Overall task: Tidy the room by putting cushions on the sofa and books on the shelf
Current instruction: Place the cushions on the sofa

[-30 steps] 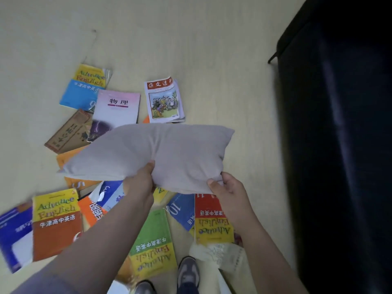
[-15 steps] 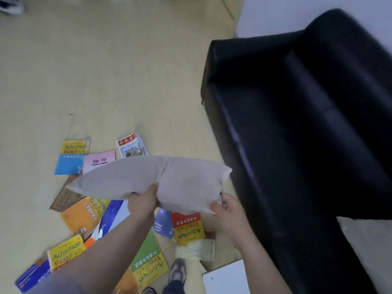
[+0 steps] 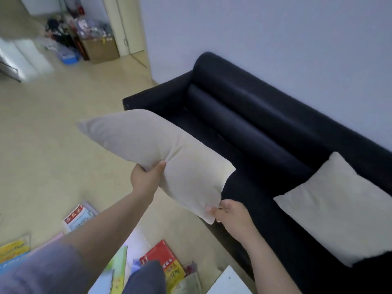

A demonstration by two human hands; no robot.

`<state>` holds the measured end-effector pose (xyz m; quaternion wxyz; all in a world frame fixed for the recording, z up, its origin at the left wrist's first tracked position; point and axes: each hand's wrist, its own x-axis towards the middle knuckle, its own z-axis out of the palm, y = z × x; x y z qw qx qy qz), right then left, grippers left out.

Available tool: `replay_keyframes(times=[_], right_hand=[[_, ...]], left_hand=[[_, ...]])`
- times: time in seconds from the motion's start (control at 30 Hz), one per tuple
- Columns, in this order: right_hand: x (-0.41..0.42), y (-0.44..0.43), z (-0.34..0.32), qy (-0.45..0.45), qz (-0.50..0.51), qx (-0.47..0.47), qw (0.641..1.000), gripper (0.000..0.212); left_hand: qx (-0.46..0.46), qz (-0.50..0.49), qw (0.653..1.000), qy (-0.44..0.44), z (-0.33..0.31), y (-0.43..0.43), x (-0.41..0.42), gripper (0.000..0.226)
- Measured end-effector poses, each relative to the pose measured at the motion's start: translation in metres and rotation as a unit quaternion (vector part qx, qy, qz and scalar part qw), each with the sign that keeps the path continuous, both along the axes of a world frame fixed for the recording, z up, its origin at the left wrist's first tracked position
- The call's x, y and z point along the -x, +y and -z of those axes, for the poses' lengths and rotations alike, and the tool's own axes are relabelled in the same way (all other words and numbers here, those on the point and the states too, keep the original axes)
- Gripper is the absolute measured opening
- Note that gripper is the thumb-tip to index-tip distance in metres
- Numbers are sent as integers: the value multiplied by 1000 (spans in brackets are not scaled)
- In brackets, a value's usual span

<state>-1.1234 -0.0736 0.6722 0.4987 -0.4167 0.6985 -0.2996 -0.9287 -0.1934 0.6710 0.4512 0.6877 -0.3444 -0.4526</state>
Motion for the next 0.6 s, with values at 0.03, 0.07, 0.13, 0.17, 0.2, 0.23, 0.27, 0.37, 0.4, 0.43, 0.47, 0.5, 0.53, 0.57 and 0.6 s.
replay_keyframes(times=[0.03,0.07,0.13,0.17,0.2,0.23,0.27,0.37,0.4,0.43,0.47,0.5,0.53,0.57,0.6], right_hand=[[6,-1,-2,9,8,-4,1000,53],[18,-5,-1,10,29,0,1000,49],[39,-13,4,15,77,2,997,46],[46,-18,6,21,96,-2,995,44],[56,-26,7,26,115,-8,993,39],[65,-34,7,34,126,-13,991,35],[76,-46,9,43,138,-17,989,33],[108,-89,21,55,183,-30,981,32],[114,-100,23,63,192,-34,979,32],[125,-121,32,65,216,-40,973,32],[129,-135,35,70,230,-56,969,32],[137,-158,42,69,248,-70,964,30],[139,-174,46,66,263,-93,958,29],[139,-186,47,64,271,-116,953,28],[138,-195,50,66,274,-137,950,27]], left_hand=[[7,18,1000,-6,-2,-7,10,31],[10,39,999,-13,-3,-20,27,35],[14,75,997,-27,-5,-42,61,45],[10,90,995,-31,-4,-51,73,48],[8,105,994,-32,-2,-64,89,49],[7,127,991,-29,0,-77,103,48],[7,150,988,-22,4,-94,120,47],[-10,207,978,0,21,-154,168,46],[-12,223,975,2,27,-170,179,46],[-19,248,969,2,33,-197,199,45],[-25,271,962,-5,37,-215,211,45],[-33,294,955,-12,44,-243,230,45],[-35,319,947,-22,48,-261,241,44],[-34,333,942,-32,47,-272,249,43],[-33,347,936,-40,47,-282,254,43]])
